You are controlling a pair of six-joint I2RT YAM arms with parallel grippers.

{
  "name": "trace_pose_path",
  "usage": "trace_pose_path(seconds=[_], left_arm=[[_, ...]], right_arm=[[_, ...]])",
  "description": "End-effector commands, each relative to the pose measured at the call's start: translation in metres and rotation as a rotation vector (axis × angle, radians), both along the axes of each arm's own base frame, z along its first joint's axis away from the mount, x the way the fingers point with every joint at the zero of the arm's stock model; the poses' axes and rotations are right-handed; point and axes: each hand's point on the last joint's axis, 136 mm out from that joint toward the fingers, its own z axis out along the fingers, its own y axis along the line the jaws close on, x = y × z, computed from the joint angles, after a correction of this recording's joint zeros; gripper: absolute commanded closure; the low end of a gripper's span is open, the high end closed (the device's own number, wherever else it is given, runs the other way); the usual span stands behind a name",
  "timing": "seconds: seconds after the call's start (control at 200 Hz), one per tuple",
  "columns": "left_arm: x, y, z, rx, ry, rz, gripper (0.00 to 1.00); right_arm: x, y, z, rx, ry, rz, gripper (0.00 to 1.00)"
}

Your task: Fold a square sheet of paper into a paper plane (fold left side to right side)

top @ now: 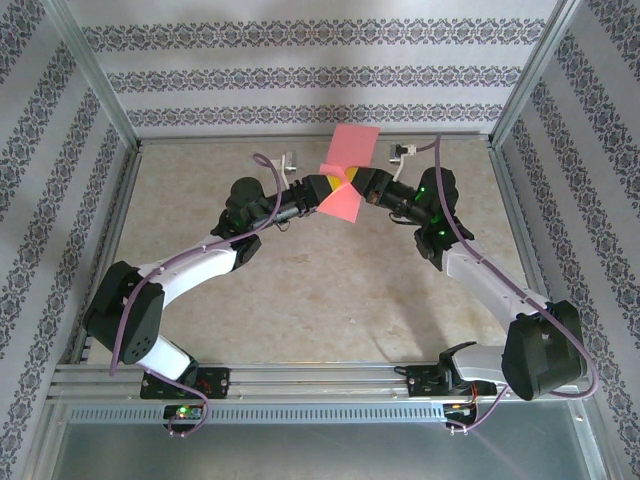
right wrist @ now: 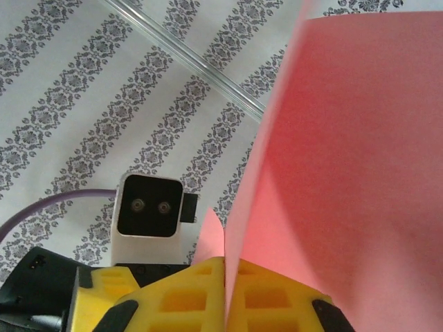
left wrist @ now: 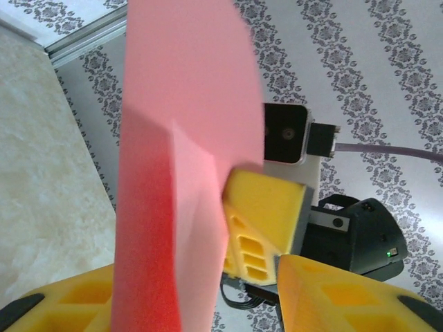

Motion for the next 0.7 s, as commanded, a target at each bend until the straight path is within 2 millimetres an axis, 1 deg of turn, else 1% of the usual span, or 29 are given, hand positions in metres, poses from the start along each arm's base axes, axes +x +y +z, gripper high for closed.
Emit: trace_pose_path(seconds=[0.0, 0.14, 0.26, 0.36, 0.39, 0.47, 0.56, 0.63, 0.695], left_arm=[[-0.008, -0.005, 0.025, -0.037, -0.076, -0.034, 0.56], [-0.008, -0.005, 0.021, -0.016, -0.066, -0.029, 0.62], [-0.006, -0.005, 0.016, -0.002, -0.054, -0.025, 0.71], [-0.005, -0.005, 0.01, 0.013, -0.041, -0.021, 0.8], [-0.005, -0.005, 0.009, 0.018, -0.04, -0.02, 0.83], [-0.005, -0.004, 0.006, 0.032, -0.033, -0.013, 0.9], [-0.005, -0.003, 0.003, 0.05, -0.032, -0.004, 0.96], [-0.005, -0.002, 0.0, 0.068, -0.032, 0.0, 0.98], [-0.006, 0.0, -0.003, 0.088, -0.03, 0.005, 0.98]], right_arm=[[-0.002, 0.001, 0.008, 0.01, -0.043, -0.011, 1.0], [-0.001, 0.002, 0.007, 0.011, -0.04, -0.006, 1.0], [-0.002, 0.003, 0.007, 0.01, -0.044, -0.003, 1.0], [-0.002, 0.004, 0.007, 0.011, -0.041, 0.003, 1.0], [-0.002, 0.004, 0.008, 0.011, -0.042, 0.004, 0.98], [-0.003, 0.003, 0.007, 0.009, -0.044, 0.008, 0.92], [-0.003, -0.001, 0.006, 0.003, -0.045, 0.003, 0.82], [-0.003, -0.008, 0.002, -0.005, -0.039, -0.012, 0.72], [-0.001, -0.02, -0.004, -0.013, -0.029, -0.04, 0.64]])
